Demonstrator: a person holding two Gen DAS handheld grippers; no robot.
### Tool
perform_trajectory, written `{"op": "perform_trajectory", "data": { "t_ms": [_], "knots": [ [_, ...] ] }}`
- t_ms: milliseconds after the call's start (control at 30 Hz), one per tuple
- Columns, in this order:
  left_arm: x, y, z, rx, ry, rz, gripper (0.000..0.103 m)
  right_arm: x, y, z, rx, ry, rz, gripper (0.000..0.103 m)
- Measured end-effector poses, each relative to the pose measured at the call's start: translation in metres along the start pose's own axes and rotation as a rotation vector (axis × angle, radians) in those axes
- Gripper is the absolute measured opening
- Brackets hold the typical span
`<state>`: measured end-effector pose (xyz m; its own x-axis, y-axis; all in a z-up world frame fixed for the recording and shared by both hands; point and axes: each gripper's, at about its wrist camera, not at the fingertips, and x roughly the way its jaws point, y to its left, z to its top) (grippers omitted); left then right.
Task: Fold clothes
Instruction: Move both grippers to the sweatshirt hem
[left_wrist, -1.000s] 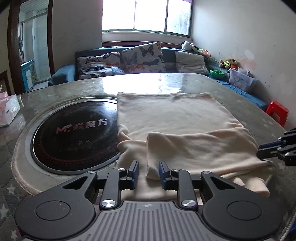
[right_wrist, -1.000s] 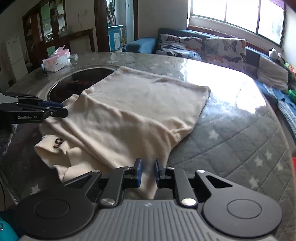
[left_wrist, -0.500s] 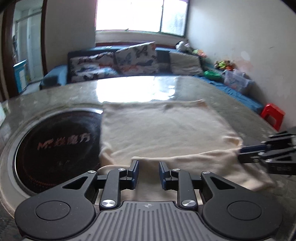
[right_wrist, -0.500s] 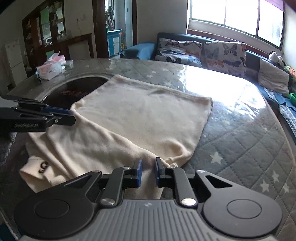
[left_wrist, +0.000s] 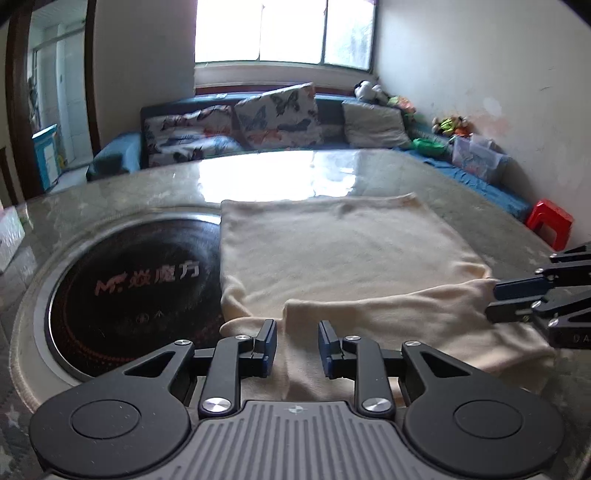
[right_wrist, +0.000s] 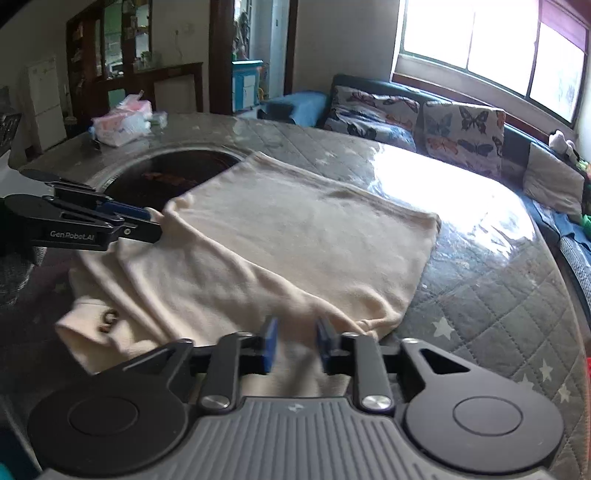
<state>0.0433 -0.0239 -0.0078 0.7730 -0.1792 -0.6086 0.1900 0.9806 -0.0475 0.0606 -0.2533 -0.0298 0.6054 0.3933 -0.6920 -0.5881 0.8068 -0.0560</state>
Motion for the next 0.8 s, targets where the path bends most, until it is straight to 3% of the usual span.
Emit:
{"op": "perform_trajectory", "data": {
  "t_ms": [167,300,500,800],
  "knots": [
    [-0.016,-0.004,-0.009,0.038,0.004,-0.027,0.027,-0.002,0.016,-0.009,-0.049,0.021,0.026,0.031],
    [-0.034,-0.002,-0.022,0.086,0.011,-0.036,0.036,-0.008,0.024,-0.011,-0.079,0.006,0.010,0.038],
    [-0.064,0.002,-0.047,0.202,0.008,-0.025,0.038,-0.025,0.023,-0.024,-0.051,0.001,0.005,0.040],
    [-0.066,-0.021,-0.076,0.423,-0.007,-0.023,0.038,-0.033,0.025,-0.039,-0.023,0.021,0.021,0.040]
  ]
}}
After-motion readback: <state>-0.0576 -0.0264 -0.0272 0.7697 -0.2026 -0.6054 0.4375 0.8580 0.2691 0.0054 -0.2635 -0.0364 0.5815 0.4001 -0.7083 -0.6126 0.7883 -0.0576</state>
